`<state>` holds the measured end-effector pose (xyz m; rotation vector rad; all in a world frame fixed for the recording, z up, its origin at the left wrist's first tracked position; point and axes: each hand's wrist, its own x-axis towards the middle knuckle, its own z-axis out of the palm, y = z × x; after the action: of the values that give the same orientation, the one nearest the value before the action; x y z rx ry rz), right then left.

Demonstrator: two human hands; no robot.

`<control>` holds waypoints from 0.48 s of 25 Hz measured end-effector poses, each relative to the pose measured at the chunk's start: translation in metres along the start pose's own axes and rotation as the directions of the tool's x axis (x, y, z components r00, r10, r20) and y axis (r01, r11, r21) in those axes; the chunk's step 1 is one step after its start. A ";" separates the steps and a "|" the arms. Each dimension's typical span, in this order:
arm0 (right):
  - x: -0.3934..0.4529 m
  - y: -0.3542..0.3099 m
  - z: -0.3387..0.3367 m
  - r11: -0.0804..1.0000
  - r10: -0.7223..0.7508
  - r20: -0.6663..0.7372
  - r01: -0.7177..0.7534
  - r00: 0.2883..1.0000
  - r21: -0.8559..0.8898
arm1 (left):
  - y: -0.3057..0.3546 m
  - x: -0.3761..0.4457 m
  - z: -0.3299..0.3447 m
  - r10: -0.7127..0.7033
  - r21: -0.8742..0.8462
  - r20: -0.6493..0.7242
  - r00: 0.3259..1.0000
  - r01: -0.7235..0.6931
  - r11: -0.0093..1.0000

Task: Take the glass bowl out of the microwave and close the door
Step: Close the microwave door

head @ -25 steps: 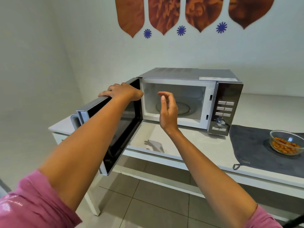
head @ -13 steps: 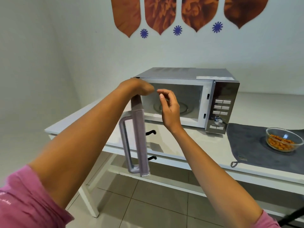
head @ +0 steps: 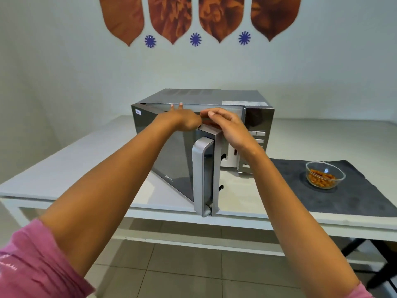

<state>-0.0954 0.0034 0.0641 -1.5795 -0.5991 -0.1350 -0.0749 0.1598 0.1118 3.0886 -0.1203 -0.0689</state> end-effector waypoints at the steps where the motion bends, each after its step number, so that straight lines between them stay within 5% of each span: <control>1: 0.001 -0.002 -0.005 0.995 -0.006 -0.034 0.003 0.999 -0.103 | 0.002 0.010 0.002 0.080 -0.016 -0.027 0.996 -0.081 0.997; 5: 0.011 -0.008 -0.015 0.873 -0.054 -0.100 -0.001 0.993 -0.487 | 0.004 0.044 0.010 0.366 -0.064 -0.258 0.894 -0.394 0.917; 12: 0.045 0.007 -0.023 0.581 0.044 -0.157 -0.153 0.987 -0.799 | -0.004 0.086 0.018 0.365 -0.030 -0.361 0.858 -0.401 0.915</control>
<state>-0.0476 -0.0050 0.0804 -2.4863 -0.3459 -0.4761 0.0106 0.1561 0.0903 2.8478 -0.6867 0.4704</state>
